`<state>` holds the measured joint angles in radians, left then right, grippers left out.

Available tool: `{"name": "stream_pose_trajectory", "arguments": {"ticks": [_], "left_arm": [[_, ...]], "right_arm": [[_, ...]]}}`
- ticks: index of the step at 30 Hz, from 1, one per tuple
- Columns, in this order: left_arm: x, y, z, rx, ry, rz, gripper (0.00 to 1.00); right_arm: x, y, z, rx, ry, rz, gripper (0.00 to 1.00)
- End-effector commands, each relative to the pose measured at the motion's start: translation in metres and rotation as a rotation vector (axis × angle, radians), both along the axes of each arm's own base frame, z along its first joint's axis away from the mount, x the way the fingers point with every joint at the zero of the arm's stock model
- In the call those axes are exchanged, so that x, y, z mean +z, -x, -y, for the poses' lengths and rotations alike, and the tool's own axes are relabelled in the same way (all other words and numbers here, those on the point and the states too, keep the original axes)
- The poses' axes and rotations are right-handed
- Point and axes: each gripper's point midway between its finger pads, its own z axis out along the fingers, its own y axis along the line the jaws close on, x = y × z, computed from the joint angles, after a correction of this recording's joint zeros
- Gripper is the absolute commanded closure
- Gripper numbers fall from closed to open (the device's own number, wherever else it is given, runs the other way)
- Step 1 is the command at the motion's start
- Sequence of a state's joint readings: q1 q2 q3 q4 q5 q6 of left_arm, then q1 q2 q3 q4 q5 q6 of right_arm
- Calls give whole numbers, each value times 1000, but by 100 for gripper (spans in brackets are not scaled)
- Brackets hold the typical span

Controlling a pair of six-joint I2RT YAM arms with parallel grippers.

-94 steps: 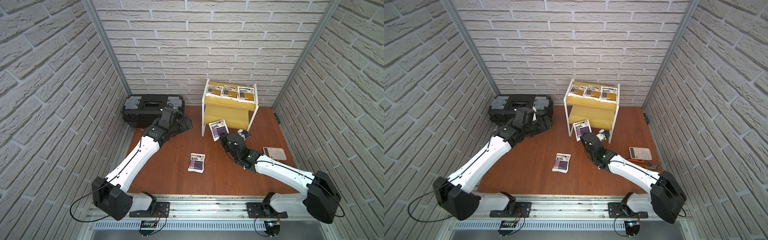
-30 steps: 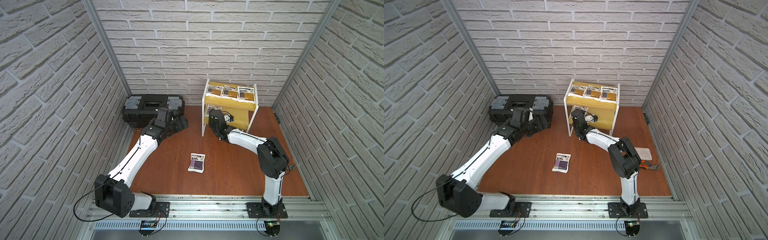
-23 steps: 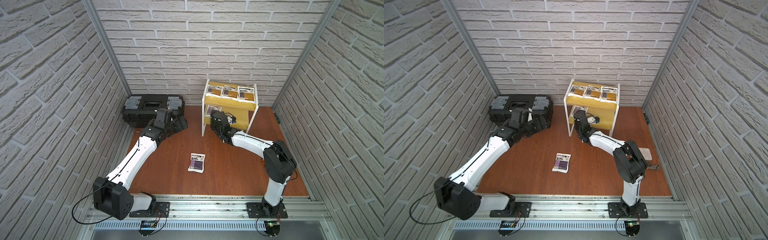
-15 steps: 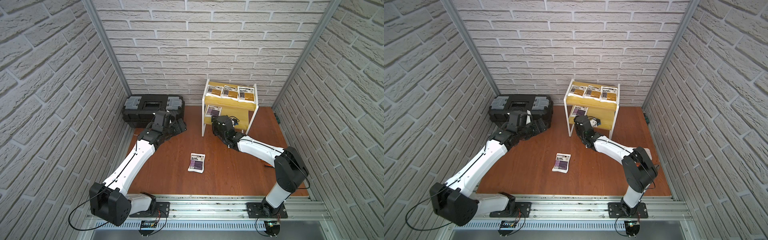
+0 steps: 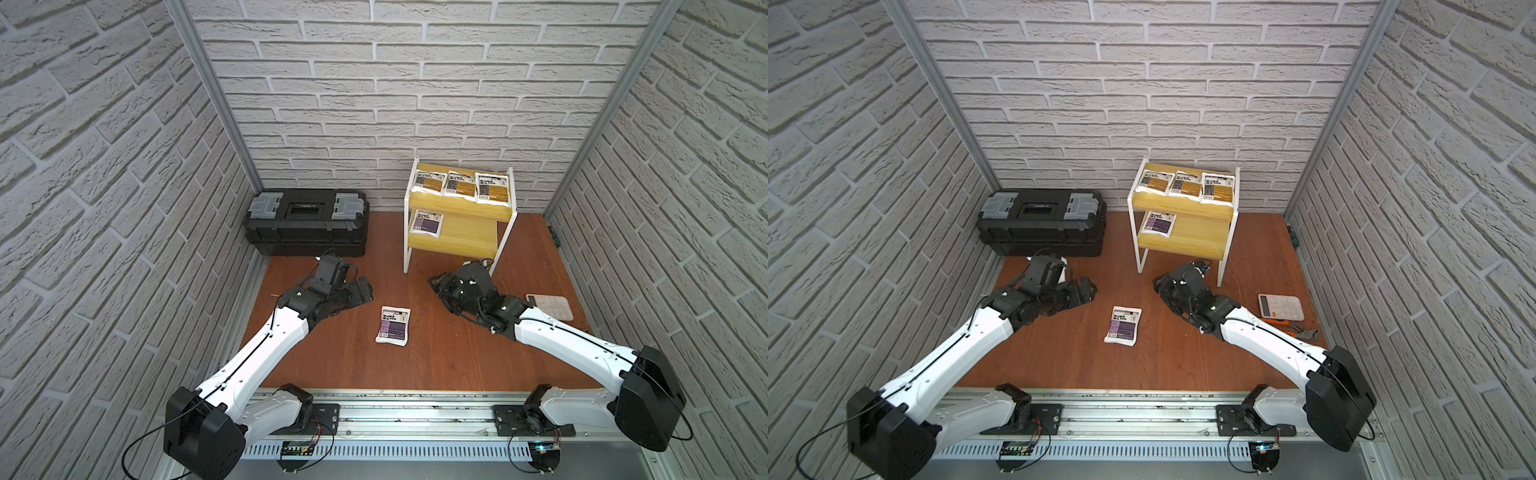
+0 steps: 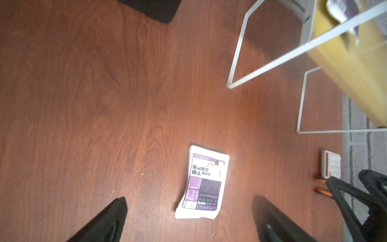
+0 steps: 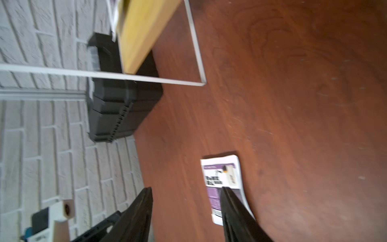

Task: Place the bagged coffee beans on the shelf by color
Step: Place the bagged coffee beans on the shelf, then pick up the bagged coffee beans at the center of the board.

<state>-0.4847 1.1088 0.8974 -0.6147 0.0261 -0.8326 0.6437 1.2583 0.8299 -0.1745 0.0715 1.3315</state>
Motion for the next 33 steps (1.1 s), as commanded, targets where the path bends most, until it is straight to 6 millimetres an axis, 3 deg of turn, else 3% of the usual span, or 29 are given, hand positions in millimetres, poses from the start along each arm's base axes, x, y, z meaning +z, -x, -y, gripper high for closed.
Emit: {"name": "stream_pose_trajectory", "arguments": {"ticks": [1, 6, 13, 16, 24, 33], "left_arm": [[-23, 17, 2, -26, -35, -51, 1], [-55, 28, 22, -88, -43, -108, 1], [-93, 22, 52, -175, -49, -163, 2], [-105, 22, 61, -208, -51, -192, 1], [-114, 25, 87, -280, -5, -222, 1], [-114, 34, 151, -438, 135, -274, 2]], "right_arm": [[-31, 35, 17, 141, 166, -77, 42], [-35, 55, 37, 207, 278, -75, 39], [-37, 73, 50, 270, 339, -67, 25], [-41, 81, 52, 293, 337, -82, 24], [-47, 91, 58, 281, 322, -102, 24], [-35, 88, 76, 191, 281, -80, 24]]}}
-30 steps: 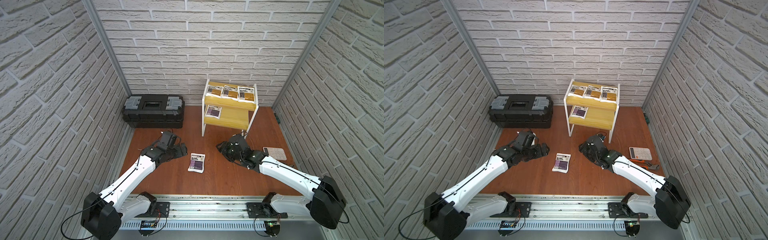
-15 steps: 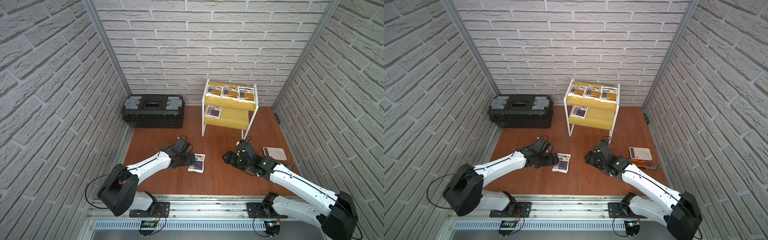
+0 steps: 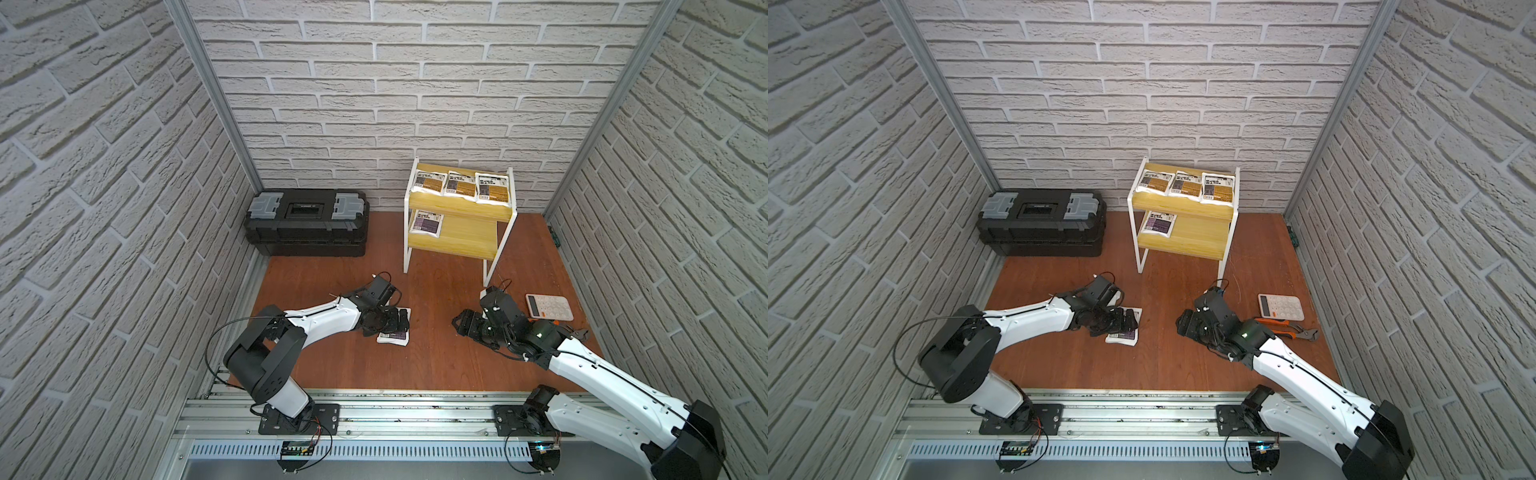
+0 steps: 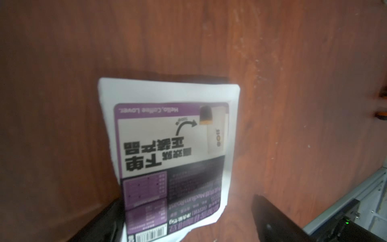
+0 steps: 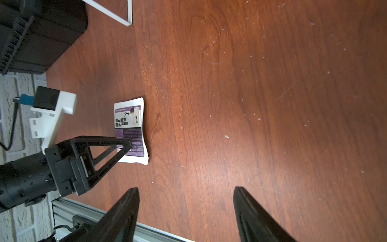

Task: Place the bagged coffee beans on the shelf by color
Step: Pick up the bagged coffee beans at the center of the board.

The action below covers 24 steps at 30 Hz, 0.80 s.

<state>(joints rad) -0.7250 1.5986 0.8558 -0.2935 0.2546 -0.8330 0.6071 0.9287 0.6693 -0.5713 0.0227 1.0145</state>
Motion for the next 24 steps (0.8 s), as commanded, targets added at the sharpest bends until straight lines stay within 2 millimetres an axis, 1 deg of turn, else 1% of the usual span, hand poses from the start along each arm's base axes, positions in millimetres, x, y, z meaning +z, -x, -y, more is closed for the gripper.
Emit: {"name": "stream_pose_trajectory", "arguments": {"ticks": [1, 4, 6, 8, 9, 12, 15, 17, 20, 22, 24], "left_arm": [[11, 1, 41, -81, 130, -14, 1], [23, 0, 72, -129, 218, -30, 2], [34, -2, 88, -157, 252, -22, 2], [42, -7, 96, -159, 251, -3, 1], [44, -10, 94, -147, 237, 8, 2], [52, -20, 78, -88, 167, 65, 2], [62, -26, 53, -32, 72, 128, 2], [66, -32, 29, 12, -18, 169, 2], [69, -42, -1, 56, -123, 208, 1], [70, -50, -17, 71, -180, 229, 2], [68, -58, -29, 73, -226, 241, 1]], "right_arm": [[4, -2, 8, -40, -20, 12, 24], [6, -3, 9, -51, -40, 6, 24], [6, -4, 9, -55, -47, 0, 24], [4, -4, 7, -56, -61, -14, 24], [2, -3, 5, -51, -68, -21, 24], [-6, -1, -1, -41, -90, -55, 25], [-19, 1, -8, -38, -119, -95, 25], [-30, 2, -13, -46, -148, -122, 25], [-44, 1, -17, -87, -199, -146, 26], [-51, 1, -20, -115, -237, -155, 26], [-58, 1, -22, -140, -259, -167, 26]]}}
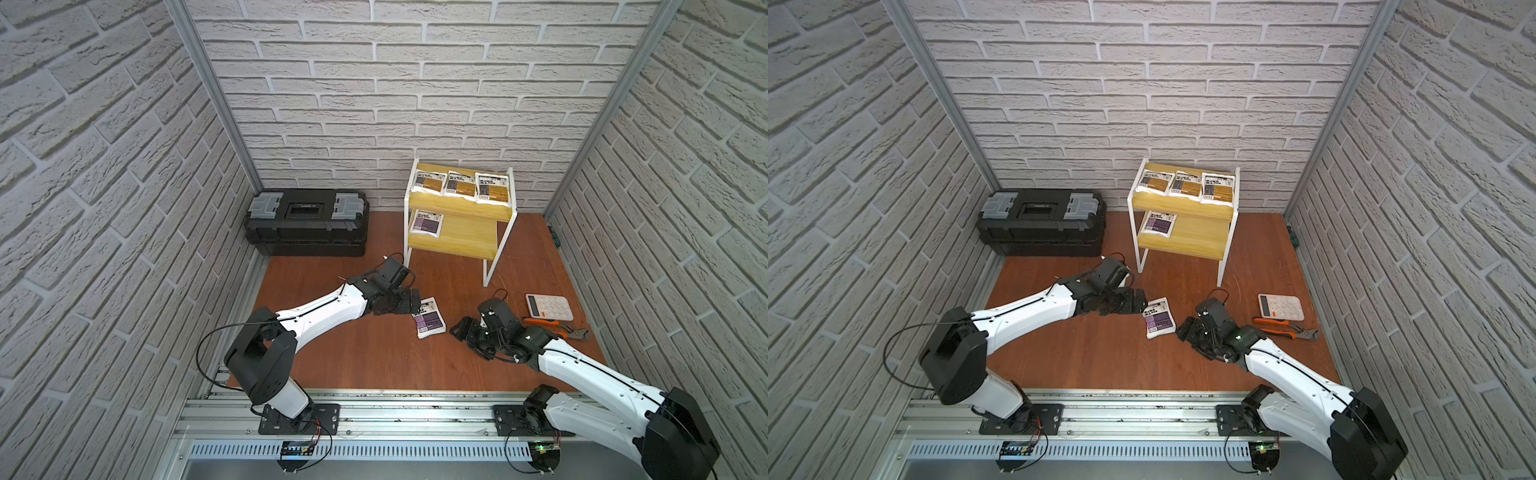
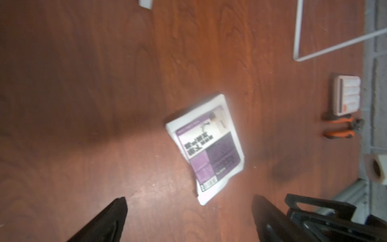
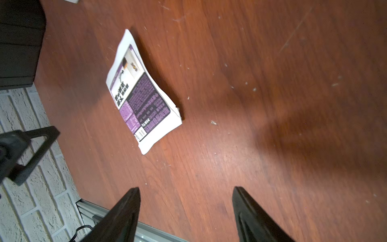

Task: Place the bagged coffee beans on the shelf by color
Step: Pick up the bagged coffee beans at the center of the board.

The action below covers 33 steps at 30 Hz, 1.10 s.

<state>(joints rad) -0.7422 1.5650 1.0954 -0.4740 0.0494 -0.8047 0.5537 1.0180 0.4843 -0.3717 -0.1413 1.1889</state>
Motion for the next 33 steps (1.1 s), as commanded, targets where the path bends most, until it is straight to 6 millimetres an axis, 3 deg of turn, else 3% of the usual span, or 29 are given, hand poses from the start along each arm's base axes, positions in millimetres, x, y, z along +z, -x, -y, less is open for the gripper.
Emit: {"name": "stream_pose_trajectory", "arguments": {"ticks": [1, 6, 13, 21, 33], "left_arm": [[-4, -15, -36, 28, -162, 42, 1], [-18, -29, -39, 9, -207, 44, 2], [-38, -46, -24, -12, -209, 53, 1], [-52, -53, -11, -69, -262, 40, 1], [-72, -49, -12, -129, -363, -9, 2]], "right_arm": [[4, -12, -16, -62, -110, 27, 26], [-11, -10, -21, -98, -117, -13, 26], [-36, -5, -14, -219, -139, -80, 26], [-38, -3, -8, -261, -116, -97, 26], [-41, -23, -28, -246, -127, -103, 26]]}}
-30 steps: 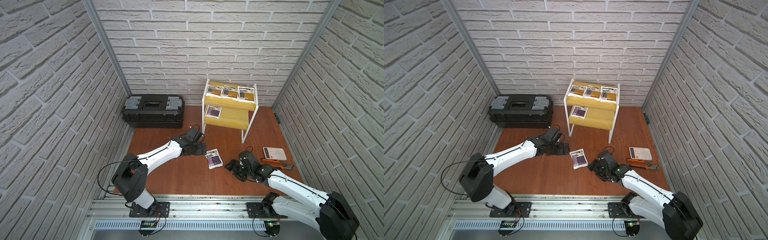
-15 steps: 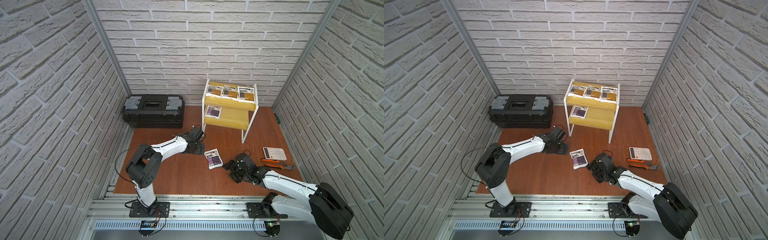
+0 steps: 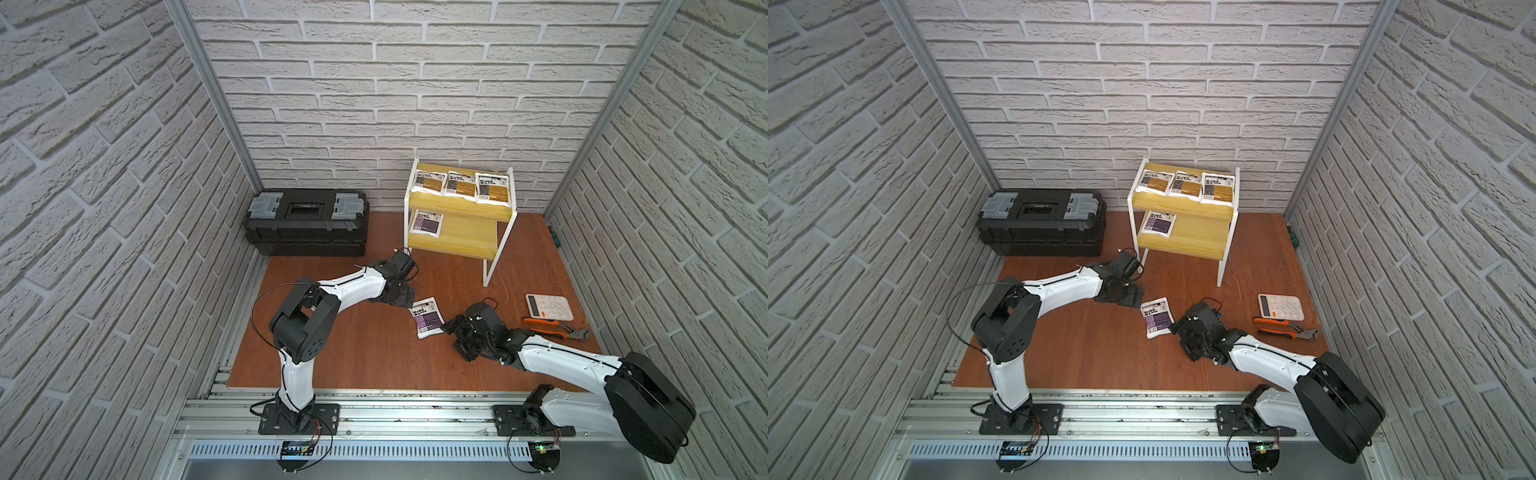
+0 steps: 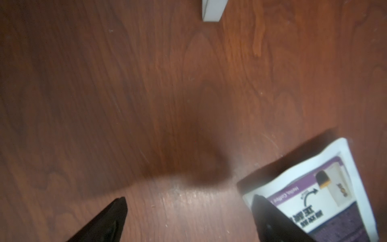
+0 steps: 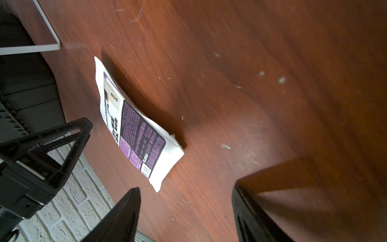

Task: Place the bagged coffee beans on the shelf by color
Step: Pick up the bagged coffee beans at the center of the board.

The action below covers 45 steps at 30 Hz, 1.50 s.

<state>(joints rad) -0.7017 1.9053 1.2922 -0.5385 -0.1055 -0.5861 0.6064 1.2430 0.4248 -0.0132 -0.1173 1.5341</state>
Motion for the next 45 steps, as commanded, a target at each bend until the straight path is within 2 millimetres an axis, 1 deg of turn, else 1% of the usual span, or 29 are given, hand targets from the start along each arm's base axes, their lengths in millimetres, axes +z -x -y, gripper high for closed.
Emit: {"name": "stream_pose_trajectory", "arguments": {"ticks": [1, 6, 14, 19, 23, 28, 31, 33, 36, 41, 45], "left_arm": [[-4, 4, 0, -42, -58, -12, 2], [-13, 8, 2, -61, -68, -35, 2], [-22, 8, 4, -74, -80, -59, 2], [-24, 10, 3, -71, -79, -65, 1], [-26, 13, 1, -72, -81, -70, 1], [-27, 15, -2, -70, -82, -75, 2], [-27, 16, -2, -70, -78, -73, 2], [-27, 17, -2, -72, -78, -73, 2], [-27, 17, -2, -70, -77, -74, 2], [-24, 18, -2, -67, -68, -70, 1], [-13, 19, 0, -60, -38, -62, 2]], "right_arm": [[-12, 0, -1, 2, 34, -34, 26], [-18, -5, -4, -3, 42, -42, 27], [-25, -5, -3, -5, 53, -53, 26], [-31, -7, -4, -2, 59, -52, 27], [-37, -12, -6, 5, 62, -40, 29], [-42, -18, -11, 21, 61, -14, 35], [-45, -21, -12, 31, 60, -4, 44], [-47, -21, -13, 37, 60, -2, 55], [-47, -21, -13, 44, 61, 3, 68], [-39, -21, -16, 62, 50, 22, 83], [-27, -21, -18, 79, 34, 44, 93]]}}
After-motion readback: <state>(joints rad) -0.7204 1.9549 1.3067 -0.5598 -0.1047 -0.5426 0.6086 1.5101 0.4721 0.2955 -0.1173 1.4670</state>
